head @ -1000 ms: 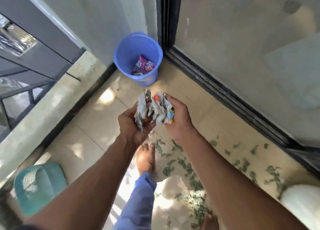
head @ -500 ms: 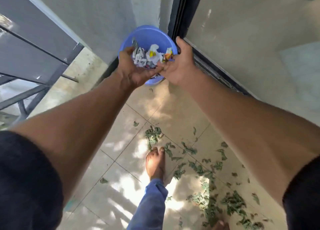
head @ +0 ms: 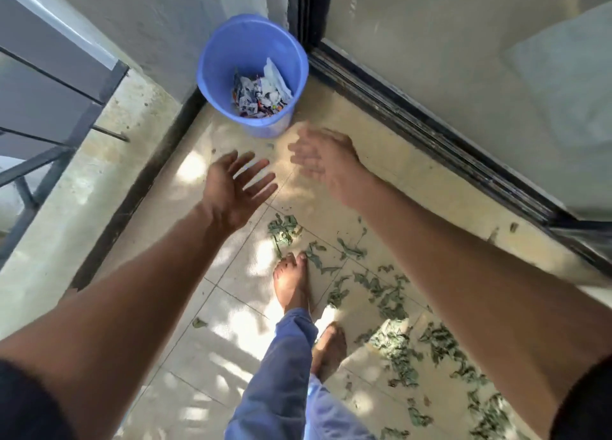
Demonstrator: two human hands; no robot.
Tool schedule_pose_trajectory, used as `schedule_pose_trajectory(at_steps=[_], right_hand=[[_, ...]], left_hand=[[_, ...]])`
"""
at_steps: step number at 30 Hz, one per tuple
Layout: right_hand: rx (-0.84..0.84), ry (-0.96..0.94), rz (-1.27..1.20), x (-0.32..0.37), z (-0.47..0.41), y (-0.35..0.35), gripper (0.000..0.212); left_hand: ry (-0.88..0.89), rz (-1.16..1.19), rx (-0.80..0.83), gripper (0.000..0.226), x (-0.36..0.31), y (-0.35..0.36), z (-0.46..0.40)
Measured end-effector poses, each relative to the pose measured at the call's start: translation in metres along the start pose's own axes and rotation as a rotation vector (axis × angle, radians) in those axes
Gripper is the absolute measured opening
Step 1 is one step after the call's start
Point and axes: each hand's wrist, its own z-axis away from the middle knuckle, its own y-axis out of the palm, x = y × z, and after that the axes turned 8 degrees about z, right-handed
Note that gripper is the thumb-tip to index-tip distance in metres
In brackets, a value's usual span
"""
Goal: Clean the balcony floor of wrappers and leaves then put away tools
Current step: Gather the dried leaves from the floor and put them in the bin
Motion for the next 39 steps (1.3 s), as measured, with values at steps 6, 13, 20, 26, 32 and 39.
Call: schedule_pose_trajectory(at_steps=[6, 13, 20, 26, 32, 39], right_hand=[[-0.075, 0.068, 0.217, -0.103, 0.073, -0.031, 0.022], [-0.174, 0.066, 0.495, -0.202, 0.095, -0.026, 0.012], [-0.134, -0.169, 0.928, -0.270, -0.008, 0.007, 0.030], [-0.190, -0.285, 1.300, -0.321, -0.104, 0.038, 0.043], [-0.291, -0.330, 1.327, -0.349, -0.138, 0.052, 0.027], [-0.386, -0.252, 0.750, -0.325, -0.084, 0.050, 0.015]], left_hand=[[-0.072, -0.084, -0.101, 0.041, 0.068, -0.074, 0.065], [-0.118, -0.100, -0.201, 0.038, 0.119, -0.133, 0.072], [-0.113, -0.297, -0.218, 0.041, 0.140, -0.177, -0.038], [-0.136, -0.366, -0.164, 0.040, 0.144, -0.202, -0.113], [-0.152, -0.359, -0.103, 0.041, 0.141, -0.222, -0.137], [-0.253, -0.322, -0.107, 0.043, 0.154, -0.227, -0.115]])
